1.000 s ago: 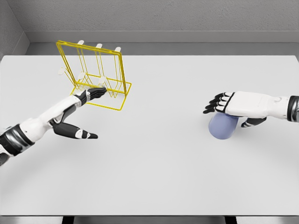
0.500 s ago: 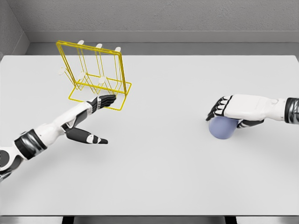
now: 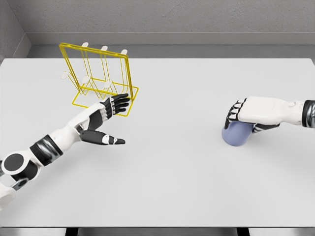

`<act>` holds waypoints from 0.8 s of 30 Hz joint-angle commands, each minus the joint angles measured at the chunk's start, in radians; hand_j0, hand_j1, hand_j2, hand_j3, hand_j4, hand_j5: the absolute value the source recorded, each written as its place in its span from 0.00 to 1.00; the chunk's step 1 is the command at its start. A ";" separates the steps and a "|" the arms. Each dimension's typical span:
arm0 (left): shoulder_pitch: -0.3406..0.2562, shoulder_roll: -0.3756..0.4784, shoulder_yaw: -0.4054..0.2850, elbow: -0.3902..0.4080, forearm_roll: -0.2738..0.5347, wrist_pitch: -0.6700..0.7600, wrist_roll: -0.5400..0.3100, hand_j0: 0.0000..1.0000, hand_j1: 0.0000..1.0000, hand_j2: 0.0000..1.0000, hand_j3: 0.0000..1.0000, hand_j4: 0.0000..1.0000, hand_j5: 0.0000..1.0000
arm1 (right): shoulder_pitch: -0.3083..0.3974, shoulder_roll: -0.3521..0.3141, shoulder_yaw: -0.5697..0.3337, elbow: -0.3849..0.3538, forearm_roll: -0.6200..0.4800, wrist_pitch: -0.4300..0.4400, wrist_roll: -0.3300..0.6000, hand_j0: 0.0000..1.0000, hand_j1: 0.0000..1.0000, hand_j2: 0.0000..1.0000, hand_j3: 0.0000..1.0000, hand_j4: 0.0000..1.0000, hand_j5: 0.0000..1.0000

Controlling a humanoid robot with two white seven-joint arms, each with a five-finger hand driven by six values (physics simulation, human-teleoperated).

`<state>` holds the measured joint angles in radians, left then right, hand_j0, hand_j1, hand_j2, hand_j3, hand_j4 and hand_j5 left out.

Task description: Place the cup on the cup holder with both arms

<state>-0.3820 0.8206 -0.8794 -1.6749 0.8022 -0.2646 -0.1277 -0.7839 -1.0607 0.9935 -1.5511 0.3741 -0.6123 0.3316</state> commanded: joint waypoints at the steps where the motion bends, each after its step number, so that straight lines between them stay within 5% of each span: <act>1: 0.000 -0.001 -0.001 0.001 0.008 0.021 -0.001 1.00 1.00 1.00 1.00 1.00 1.00 | 0.000 -0.015 -0.004 -0.027 -0.006 0.001 0.000 0.57 0.57 0.57 0.57 0.57 0.57; 11: -0.005 -0.012 0.000 0.004 -0.038 0.021 0.003 1.00 1.00 1.00 1.00 1.00 1.00 | -0.015 -0.016 -0.022 -0.038 -0.012 0.001 0.000 0.53 0.53 0.53 0.53 0.53 0.53; 17: -0.005 -0.014 0.000 0.003 -0.037 0.019 0.005 1.00 1.00 1.00 1.00 1.00 1.00 | -0.017 -0.015 -0.058 -0.182 -0.006 0.001 0.064 0.50 0.50 0.50 0.50 0.50 0.50; 24: -0.003 -0.077 0.000 0.095 -0.044 0.019 0.003 1.00 1.00 1.00 1.00 1.00 1.00 | -0.040 0.025 -0.056 -0.214 -0.006 0.001 0.099 0.50 0.50 0.50 0.50 0.50 0.50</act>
<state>-0.3850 0.7665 -0.8798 -1.6097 0.7584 -0.2447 -0.1242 -0.8314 -1.0517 0.9387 -1.7574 0.3730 -0.6128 0.4191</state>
